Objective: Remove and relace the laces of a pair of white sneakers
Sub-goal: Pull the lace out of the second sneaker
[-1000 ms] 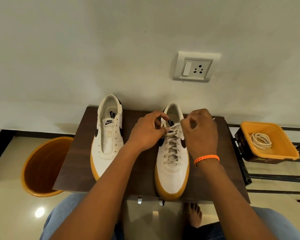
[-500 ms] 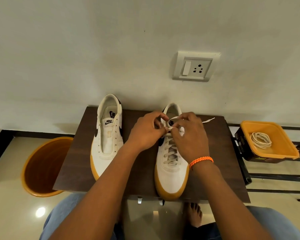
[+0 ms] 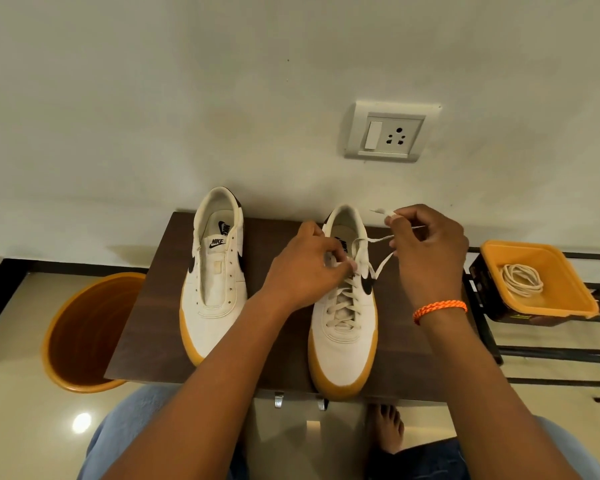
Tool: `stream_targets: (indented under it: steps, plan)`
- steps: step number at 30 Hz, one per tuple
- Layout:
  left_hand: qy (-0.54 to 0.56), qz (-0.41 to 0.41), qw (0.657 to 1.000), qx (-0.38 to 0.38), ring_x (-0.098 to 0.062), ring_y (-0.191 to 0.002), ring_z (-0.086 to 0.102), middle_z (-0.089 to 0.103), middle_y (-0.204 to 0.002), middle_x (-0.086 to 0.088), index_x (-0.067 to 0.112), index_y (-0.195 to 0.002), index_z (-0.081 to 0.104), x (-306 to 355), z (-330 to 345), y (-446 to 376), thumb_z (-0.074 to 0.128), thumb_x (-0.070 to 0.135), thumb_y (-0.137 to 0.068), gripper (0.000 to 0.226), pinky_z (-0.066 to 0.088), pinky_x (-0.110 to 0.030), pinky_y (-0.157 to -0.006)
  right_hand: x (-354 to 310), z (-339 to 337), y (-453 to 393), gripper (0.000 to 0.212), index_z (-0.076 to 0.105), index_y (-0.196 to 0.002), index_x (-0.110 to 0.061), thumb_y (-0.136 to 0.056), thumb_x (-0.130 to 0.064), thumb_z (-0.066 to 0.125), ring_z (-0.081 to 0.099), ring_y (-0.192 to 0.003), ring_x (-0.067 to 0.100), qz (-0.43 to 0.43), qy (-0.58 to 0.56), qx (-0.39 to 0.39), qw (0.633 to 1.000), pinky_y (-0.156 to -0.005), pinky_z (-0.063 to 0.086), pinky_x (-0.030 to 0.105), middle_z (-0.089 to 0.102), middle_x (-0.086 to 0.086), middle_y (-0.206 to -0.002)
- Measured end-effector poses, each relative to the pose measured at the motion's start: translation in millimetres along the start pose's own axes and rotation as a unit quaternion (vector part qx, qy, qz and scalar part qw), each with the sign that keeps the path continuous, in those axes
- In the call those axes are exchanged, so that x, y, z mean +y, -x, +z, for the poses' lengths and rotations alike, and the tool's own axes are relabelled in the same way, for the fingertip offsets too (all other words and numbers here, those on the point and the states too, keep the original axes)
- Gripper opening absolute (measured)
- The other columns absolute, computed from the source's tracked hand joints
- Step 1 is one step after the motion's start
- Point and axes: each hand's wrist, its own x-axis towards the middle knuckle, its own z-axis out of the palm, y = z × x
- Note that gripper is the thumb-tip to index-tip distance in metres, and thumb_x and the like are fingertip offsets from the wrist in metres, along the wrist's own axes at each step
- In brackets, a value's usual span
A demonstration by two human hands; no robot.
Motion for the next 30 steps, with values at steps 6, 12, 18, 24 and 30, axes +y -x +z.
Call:
stream_targets:
  steps: [6, 12, 18, 24, 30]
  plan:
    - [0.035, -0.008, 0.999, 0.011, -0.009, -0.098, 0.054, 0.046, -0.116, 0.009, 0.030, -0.102, 0.077, 2.9, 1.8, -0.3, 0.074, 0.050, -0.094, 0.022, 0.055, -0.036, -0.088, 6.8, -7.2, -6.0, 0.046, 0.071, -0.131, -0.027, -0.101, 0.003, 0.052, 0.072, -0.107, 0.009, 0.010, -0.048, -0.223, 0.974, -0.087, 0.060, 0.030, 0.075, -0.007, -0.117]
    - [0.007, -0.027, 0.999, 0.032, -0.012, -0.098, 0.059, 0.049, -0.118, 0.008, 0.032, -0.105, 0.075, 8.9, 10.4, -4.0, 0.074, 0.050, -0.093, 0.021, 0.054, -0.034, -0.082, 18.1, -8.0, -3.8, 0.041, 0.076, -0.105, -0.027, -0.098, 0.002, 0.049, 0.072, -0.086, 0.006, 0.015, 0.094, -0.162, 0.982, -0.074, 0.056, 0.021, 0.075, -0.013, -0.098]
    - [0.057, -0.033, 0.997, 0.029, -0.011, -0.097, 0.058, 0.051, -0.116, 0.006, 0.028, -0.098, 0.076, 5.8, 8.3, -8.4, 0.075, 0.039, -0.094, 0.011, 0.052, -0.032, -0.086, 26.6, 4.9, 8.9, 0.036, 0.073, -0.122, -0.024, -0.097, -0.003, 0.058, 0.065, -0.111, 0.012, 0.006, 0.157, -0.242, 0.957, -0.095, 0.052, 0.019, 0.069, 0.000, -0.123]
    - [0.113, -0.042, 0.993, 0.003, -0.010, -0.102, 0.055, 0.050, -0.113, 0.004, 0.025, -0.091, 0.076, 8.8, 3.5, -8.6, 0.073, 0.027, -0.097, 0.007, 0.049, -0.032, -0.095, 22.9, 7.4, 12.8, 0.041, 0.069, -0.134, -0.026, -0.100, -0.008, 0.057, 0.061, -0.113, 0.023, -0.019, 0.205, -0.257, 0.944, -0.100, 0.053, 0.038, 0.060, 0.004, -0.125]
    - [0.216, -0.068, 0.973, -0.051, -0.002, -0.091, 0.056, 0.053, -0.103, 0.007, 0.011, -0.090, 0.075, 18.3, -6.0, -4.4, 0.070, 0.016, -0.099, 0.012, 0.047, -0.024, -0.088, 21.8, 4.6, 12.0, 0.035, 0.072, -0.126, -0.028, -0.100, -0.011, 0.056, 0.062, -0.110, 0.021, -0.025, 0.233, -0.246, 0.941, -0.095, 0.053, 0.034, 0.063, 0.000, -0.125]
